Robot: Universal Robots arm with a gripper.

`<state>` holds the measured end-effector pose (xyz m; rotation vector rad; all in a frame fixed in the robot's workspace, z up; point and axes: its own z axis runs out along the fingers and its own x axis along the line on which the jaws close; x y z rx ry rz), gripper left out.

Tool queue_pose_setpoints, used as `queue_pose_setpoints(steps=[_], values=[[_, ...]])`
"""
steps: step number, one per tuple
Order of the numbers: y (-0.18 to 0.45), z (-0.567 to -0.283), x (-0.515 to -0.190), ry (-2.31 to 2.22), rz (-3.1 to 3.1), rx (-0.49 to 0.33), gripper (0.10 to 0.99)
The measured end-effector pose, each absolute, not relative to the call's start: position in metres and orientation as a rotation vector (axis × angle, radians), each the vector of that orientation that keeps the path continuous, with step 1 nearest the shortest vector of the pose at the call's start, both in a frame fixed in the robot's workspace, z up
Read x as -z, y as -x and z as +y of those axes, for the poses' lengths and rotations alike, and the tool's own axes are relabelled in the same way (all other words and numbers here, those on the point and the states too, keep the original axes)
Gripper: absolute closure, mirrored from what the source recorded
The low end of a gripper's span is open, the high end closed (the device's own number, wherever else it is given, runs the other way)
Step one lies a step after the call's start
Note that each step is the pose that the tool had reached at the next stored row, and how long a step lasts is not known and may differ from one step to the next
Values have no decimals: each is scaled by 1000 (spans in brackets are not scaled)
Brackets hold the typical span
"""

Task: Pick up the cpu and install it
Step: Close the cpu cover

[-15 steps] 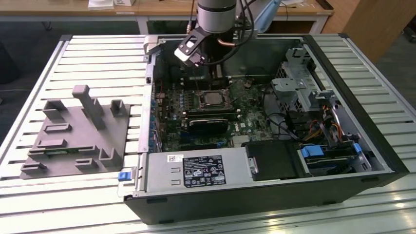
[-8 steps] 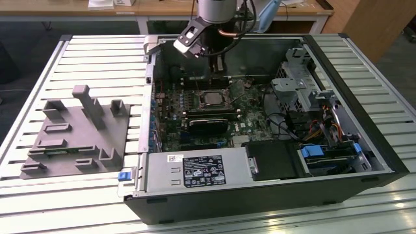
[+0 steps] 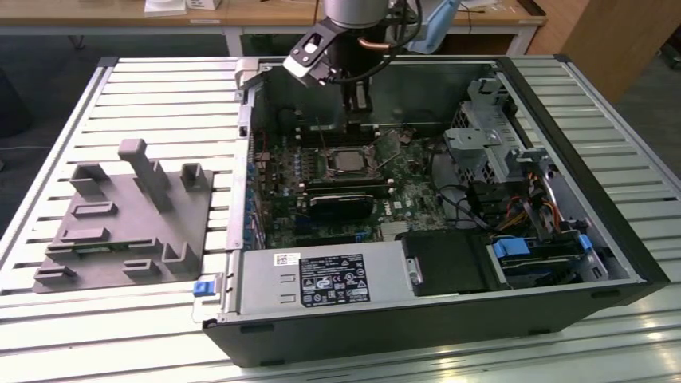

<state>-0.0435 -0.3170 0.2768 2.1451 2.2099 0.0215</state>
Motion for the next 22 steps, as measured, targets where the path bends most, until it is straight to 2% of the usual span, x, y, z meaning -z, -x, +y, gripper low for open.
queue_pose_setpoints(steps=[22], values=[[3, -317, -267, -2133, 2218, -15, 980]])
